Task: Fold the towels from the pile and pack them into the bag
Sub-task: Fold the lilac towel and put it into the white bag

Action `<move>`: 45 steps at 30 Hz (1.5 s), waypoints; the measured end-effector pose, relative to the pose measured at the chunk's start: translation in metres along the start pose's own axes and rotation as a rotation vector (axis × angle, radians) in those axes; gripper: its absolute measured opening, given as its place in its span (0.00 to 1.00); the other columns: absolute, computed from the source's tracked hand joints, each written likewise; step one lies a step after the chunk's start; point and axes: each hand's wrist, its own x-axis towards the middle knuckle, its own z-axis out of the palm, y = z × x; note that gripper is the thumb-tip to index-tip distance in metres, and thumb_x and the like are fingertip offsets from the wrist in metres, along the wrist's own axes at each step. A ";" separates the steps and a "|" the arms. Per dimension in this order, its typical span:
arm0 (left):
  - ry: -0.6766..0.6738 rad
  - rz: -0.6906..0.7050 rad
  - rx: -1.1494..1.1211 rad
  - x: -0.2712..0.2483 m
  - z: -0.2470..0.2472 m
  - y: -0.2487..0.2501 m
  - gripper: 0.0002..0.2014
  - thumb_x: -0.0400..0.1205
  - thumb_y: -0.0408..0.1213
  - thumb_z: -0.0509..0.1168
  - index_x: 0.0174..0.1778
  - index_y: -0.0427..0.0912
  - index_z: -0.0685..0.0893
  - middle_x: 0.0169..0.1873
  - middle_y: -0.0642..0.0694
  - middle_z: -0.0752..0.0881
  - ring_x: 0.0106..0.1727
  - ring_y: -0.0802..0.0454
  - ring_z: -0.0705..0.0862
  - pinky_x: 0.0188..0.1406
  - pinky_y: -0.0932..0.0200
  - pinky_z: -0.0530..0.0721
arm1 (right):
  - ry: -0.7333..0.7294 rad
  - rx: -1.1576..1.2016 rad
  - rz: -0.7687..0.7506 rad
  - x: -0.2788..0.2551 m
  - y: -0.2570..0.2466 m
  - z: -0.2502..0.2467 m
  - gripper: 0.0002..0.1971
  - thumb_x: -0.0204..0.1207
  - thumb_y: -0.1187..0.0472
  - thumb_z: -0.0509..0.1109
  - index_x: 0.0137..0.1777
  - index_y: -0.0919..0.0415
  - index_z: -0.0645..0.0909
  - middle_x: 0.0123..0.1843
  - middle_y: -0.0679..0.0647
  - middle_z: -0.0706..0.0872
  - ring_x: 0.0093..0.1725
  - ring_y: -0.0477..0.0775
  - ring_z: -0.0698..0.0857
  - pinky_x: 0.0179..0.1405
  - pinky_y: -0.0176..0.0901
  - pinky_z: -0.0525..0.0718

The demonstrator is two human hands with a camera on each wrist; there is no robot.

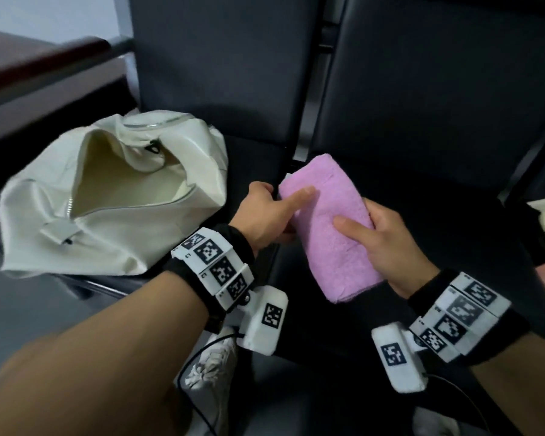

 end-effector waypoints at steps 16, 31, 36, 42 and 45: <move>0.716 0.405 0.071 0.011 -0.171 0.024 0.30 0.77 0.42 0.72 0.72 0.59 0.66 0.53 0.51 0.84 0.46 0.47 0.89 0.50 0.39 0.91 | -0.108 -0.192 -0.202 0.101 -0.073 0.155 0.36 0.67 0.61 0.84 0.74 0.52 0.74 0.63 0.50 0.83 0.61 0.44 0.84 0.62 0.44 0.85; 0.792 -0.069 0.263 0.037 -0.267 -0.017 0.15 0.69 0.38 0.70 0.51 0.54 0.86 0.45 0.44 0.90 0.48 0.41 0.90 0.52 0.45 0.91 | -0.279 -0.512 -0.108 0.164 -0.050 0.272 0.20 0.76 0.62 0.74 0.68 0.51 0.79 0.59 0.49 0.85 0.59 0.53 0.84 0.64 0.51 0.84; 0.750 -0.193 0.415 0.038 -0.275 -0.026 0.07 0.78 0.42 0.69 0.49 0.47 0.88 0.47 0.41 0.89 0.53 0.38 0.86 0.51 0.53 0.84 | -0.310 -0.715 -0.048 0.164 -0.044 0.279 0.17 0.79 0.55 0.73 0.66 0.56 0.81 0.64 0.57 0.85 0.62 0.60 0.84 0.61 0.46 0.81; 0.722 -0.264 0.603 0.047 -0.277 -0.041 0.21 0.82 0.49 0.66 0.62 0.35 0.85 0.62 0.31 0.86 0.69 0.31 0.80 0.68 0.49 0.79 | -0.445 -0.939 -0.013 0.159 -0.048 0.295 0.21 0.85 0.54 0.65 0.73 0.65 0.76 0.71 0.63 0.80 0.70 0.65 0.80 0.60 0.46 0.76; 0.738 -0.232 0.635 0.045 -0.275 -0.040 0.26 0.80 0.50 0.68 0.70 0.37 0.80 0.70 0.32 0.81 0.74 0.30 0.76 0.78 0.41 0.72 | -0.524 -0.949 0.002 0.159 -0.051 0.300 0.16 0.83 0.60 0.63 0.66 0.66 0.81 0.64 0.63 0.84 0.65 0.65 0.83 0.50 0.45 0.75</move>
